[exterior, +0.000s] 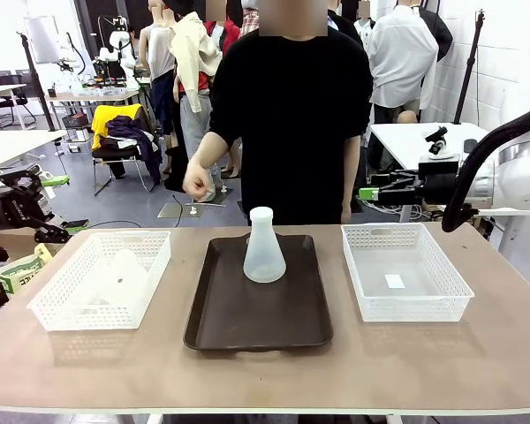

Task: Prepare the laboratory tools.
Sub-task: Pick up the Big flask that the person points to.

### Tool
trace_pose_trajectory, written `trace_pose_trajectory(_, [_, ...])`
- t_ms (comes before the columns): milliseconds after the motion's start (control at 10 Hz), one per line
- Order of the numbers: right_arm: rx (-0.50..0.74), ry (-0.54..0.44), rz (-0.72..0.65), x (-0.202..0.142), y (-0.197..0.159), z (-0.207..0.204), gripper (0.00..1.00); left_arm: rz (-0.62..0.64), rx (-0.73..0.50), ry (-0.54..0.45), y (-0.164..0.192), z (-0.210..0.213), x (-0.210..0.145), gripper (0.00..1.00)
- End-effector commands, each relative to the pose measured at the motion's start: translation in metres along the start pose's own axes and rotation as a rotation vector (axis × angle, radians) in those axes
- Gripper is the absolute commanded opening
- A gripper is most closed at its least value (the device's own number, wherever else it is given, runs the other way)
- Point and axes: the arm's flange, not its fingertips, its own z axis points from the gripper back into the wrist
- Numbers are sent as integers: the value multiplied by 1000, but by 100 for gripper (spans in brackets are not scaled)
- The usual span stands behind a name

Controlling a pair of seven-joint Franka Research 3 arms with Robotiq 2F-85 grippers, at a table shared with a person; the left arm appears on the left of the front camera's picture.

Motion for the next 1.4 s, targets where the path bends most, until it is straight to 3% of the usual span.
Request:
trace_pose_trajectory(0, [0,2,0,2,1,1,100,-8,-5,4,-2,0,0,100])
trace_pose_trajectory(1300, [0,2,0,2,1,1,100,0,0,0,0,0,0,100])
